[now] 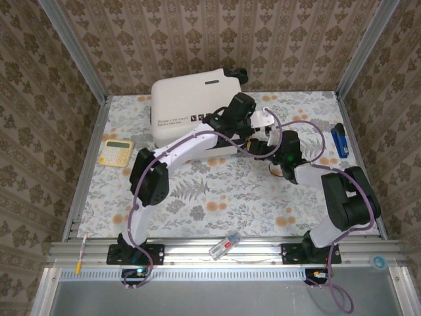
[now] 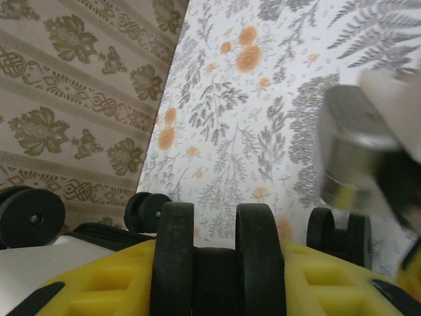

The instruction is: Pack the luggage

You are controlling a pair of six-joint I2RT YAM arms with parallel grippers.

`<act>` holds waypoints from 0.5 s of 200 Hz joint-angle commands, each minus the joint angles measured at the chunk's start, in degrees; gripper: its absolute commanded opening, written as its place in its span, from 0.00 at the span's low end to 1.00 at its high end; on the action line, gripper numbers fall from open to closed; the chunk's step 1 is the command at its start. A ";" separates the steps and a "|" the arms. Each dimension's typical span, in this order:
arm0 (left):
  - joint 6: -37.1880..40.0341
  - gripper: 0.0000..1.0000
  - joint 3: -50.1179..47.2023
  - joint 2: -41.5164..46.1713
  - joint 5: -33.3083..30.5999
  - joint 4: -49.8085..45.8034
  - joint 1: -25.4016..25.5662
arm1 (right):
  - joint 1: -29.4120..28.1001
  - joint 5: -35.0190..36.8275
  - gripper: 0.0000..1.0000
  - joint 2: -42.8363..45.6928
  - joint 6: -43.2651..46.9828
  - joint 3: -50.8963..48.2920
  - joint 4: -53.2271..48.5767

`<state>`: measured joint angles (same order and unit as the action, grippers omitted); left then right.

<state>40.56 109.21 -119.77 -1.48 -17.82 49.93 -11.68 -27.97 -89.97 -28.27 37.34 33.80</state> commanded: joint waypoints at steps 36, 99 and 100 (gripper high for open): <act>-13.69 0.00 -15.88 10.07 10.68 8.18 0.86 | 1.02 15.81 0.00 3.93 1.15 -0.52 -4.32; -15.64 0.00 -26.55 17.38 17.89 15.48 1.37 | 2.64 16.10 0.00 -1.14 1.21 3.37 -1.00; -15.66 0.00 -26.66 17.47 17.95 15.46 1.34 | 2.68 16.06 0.00 -1.24 1.12 3.40 -0.92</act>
<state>42.06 86.72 -105.69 9.61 -4.86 51.35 -12.14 -20.97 -88.68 -26.96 37.85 30.72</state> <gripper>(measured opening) 0.393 0.056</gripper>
